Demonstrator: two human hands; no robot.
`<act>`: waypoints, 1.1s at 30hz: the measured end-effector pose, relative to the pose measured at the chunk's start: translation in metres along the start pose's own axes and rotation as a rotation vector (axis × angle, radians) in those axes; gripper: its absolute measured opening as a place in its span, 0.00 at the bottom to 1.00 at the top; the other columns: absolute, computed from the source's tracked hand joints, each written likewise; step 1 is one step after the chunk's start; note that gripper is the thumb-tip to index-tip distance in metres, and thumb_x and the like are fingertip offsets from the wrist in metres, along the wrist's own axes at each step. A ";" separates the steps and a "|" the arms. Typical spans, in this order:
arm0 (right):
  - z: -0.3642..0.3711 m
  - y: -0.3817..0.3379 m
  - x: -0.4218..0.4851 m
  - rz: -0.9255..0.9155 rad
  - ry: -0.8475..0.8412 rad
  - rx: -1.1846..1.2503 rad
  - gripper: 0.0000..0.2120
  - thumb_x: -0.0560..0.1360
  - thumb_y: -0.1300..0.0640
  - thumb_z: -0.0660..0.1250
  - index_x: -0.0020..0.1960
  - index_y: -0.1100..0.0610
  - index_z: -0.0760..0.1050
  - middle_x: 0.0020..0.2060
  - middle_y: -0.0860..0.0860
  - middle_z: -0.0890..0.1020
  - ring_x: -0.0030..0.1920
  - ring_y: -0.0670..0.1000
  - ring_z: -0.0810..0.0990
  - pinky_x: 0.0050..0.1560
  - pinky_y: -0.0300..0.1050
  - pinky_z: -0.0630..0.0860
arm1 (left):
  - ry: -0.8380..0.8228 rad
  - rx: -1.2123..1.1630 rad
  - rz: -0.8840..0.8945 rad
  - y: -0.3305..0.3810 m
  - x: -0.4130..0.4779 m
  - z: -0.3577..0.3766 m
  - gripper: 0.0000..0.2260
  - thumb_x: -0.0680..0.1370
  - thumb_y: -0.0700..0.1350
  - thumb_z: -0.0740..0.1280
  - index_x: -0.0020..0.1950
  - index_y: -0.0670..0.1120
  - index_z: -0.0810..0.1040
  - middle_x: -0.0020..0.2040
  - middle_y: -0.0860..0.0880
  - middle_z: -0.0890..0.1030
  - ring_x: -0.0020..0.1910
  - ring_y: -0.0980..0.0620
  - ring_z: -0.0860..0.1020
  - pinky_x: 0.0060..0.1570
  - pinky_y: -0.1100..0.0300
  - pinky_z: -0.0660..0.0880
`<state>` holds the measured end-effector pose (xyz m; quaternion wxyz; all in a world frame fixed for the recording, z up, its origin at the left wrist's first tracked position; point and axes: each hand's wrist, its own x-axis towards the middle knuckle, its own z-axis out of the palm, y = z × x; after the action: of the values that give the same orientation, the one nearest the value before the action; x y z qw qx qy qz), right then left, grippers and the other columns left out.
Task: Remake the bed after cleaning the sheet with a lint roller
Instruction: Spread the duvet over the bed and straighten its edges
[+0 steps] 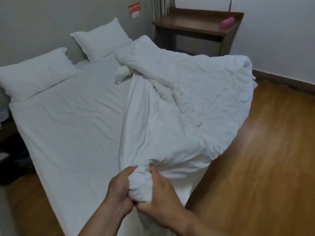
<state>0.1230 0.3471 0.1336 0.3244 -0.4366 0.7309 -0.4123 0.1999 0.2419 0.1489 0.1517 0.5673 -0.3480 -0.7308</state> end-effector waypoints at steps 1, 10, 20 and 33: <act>0.005 0.000 -0.008 0.027 -0.015 -0.049 0.33 0.67 0.50 0.73 0.66 0.36 0.59 0.57 0.44 0.79 0.57 0.45 0.78 0.53 0.37 0.73 | 0.012 0.046 0.018 -0.007 0.000 -0.005 0.10 0.75 0.41 0.68 0.34 0.41 0.83 0.38 0.42 0.80 0.32 0.48 0.79 0.36 0.59 0.76; 0.030 0.000 -0.051 0.194 -0.216 -0.538 0.22 0.73 0.46 0.67 0.65 0.50 0.67 0.57 0.61 0.77 0.58 0.62 0.76 0.48 0.48 0.64 | -0.211 0.189 -0.173 0.017 0.057 -0.030 0.18 0.74 0.48 0.74 0.58 0.37 0.82 0.53 0.37 0.85 0.54 0.37 0.83 0.53 0.46 0.79; 0.101 0.009 -0.090 0.514 -0.022 -0.488 0.13 0.66 0.43 0.67 0.48 0.45 0.71 0.45 0.45 0.80 0.46 0.51 0.79 0.47 0.49 0.77 | -0.121 0.276 -0.004 0.021 0.102 -0.126 0.14 0.70 0.36 0.74 0.55 0.36 0.81 0.50 0.37 0.84 0.45 0.40 0.84 0.46 0.47 0.81; 0.276 -0.062 -0.110 0.367 0.204 -0.590 0.12 0.72 0.54 0.61 0.54 0.51 0.67 0.50 0.53 0.79 0.51 0.59 0.79 0.45 0.50 0.68 | -0.200 0.081 -0.206 -0.070 -0.014 -0.246 0.11 0.75 0.36 0.72 0.54 0.31 0.79 0.50 0.33 0.84 0.48 0.38 0.83 0.50 0.46 0.80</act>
<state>0.4211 0.3413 0.0772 0.1782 -0.3295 0.9133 -0.1600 0.4462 0.2176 0.0836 0.0174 0.5299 -0.3308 -0.7807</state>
